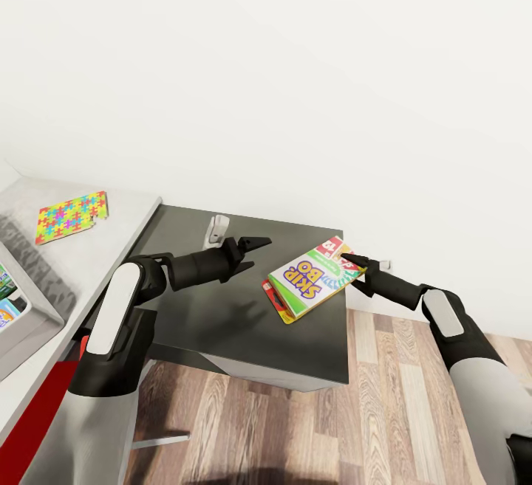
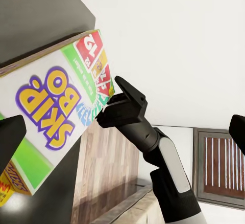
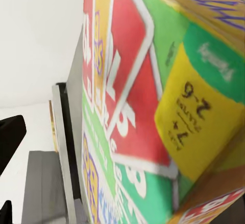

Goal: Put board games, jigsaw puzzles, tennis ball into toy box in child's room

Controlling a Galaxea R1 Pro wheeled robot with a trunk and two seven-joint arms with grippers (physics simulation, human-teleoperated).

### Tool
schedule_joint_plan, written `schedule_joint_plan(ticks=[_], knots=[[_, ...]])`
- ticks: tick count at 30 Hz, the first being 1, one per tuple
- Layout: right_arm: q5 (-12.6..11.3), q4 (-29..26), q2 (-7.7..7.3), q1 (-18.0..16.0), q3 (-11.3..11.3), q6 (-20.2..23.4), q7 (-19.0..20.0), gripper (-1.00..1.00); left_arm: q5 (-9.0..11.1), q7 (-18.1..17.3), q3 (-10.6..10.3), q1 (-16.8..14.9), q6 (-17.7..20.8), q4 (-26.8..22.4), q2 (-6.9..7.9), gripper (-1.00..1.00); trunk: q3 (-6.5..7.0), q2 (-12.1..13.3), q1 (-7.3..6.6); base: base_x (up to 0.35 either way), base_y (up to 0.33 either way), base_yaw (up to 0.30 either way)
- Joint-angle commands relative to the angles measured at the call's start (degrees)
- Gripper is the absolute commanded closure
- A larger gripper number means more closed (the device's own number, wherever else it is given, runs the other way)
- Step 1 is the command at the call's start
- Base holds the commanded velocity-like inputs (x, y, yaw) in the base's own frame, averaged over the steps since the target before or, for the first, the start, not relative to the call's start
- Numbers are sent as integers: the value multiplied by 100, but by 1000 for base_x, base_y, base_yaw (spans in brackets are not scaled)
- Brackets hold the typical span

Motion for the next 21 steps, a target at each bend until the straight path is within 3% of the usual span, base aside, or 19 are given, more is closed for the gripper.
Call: schedule_joint_plan(ticks=[1, 21], knots=[[9, -1, 8, -3, -11, 41, 27, 100, 54, 59, 3, -4, 10, -2, -3, -100, -4, -3, 0, 0, 0, 0], [12, -72, 3, 10, -8, 36, 28, 100, 38, 105, 1, 30, -13, 14, 2, -100, -4, -3, 0, 0, 0, 0]])
